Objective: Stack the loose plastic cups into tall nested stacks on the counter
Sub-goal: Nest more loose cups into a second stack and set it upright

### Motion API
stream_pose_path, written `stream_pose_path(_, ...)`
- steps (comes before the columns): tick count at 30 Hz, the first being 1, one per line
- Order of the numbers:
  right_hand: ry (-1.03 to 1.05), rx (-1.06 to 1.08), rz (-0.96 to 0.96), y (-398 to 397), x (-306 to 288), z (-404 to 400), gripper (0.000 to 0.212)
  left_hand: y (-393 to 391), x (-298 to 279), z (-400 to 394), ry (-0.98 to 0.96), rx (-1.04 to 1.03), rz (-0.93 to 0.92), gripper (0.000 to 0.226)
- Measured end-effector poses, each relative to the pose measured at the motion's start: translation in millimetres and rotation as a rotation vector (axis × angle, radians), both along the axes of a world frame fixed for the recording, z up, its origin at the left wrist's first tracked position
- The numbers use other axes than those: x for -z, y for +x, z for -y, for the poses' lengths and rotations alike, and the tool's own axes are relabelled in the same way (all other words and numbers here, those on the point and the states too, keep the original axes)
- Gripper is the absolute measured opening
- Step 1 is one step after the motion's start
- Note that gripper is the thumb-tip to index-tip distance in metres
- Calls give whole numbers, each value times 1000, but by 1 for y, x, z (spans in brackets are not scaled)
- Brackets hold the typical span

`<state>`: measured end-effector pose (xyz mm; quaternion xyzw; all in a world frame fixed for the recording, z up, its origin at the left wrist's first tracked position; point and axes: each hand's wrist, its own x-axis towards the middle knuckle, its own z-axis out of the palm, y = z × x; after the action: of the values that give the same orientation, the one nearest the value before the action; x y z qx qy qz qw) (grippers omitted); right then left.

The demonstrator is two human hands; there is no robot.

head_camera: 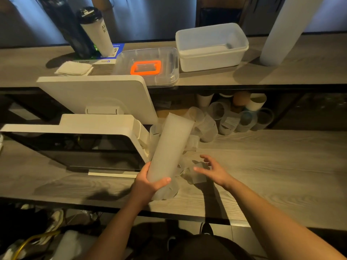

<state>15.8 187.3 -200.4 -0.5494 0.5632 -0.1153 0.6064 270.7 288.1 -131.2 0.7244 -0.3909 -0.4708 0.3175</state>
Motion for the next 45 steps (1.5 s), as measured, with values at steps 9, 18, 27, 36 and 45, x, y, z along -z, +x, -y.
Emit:
stream_pose_path(9,-146,-230,-217,2,40,-6,96,0,-10,-2,2,45,49,103)
stream_pose_path(18,-90,79,-42,-7,30,1,72,1,-12,-1,5,37,62,101)
stream_pose_path(27,-186,377,151,-31,-23,20,38,-9,-6,5,53,63,59,102)
stream_pose_path(36,-283,510,488,-49,-103,42,64,-20,-2,9,45,187,143,102)
stream_pose_path(45,-407,261,262,-36,-143,42,65,-30,-12,9,22,270,196,91)
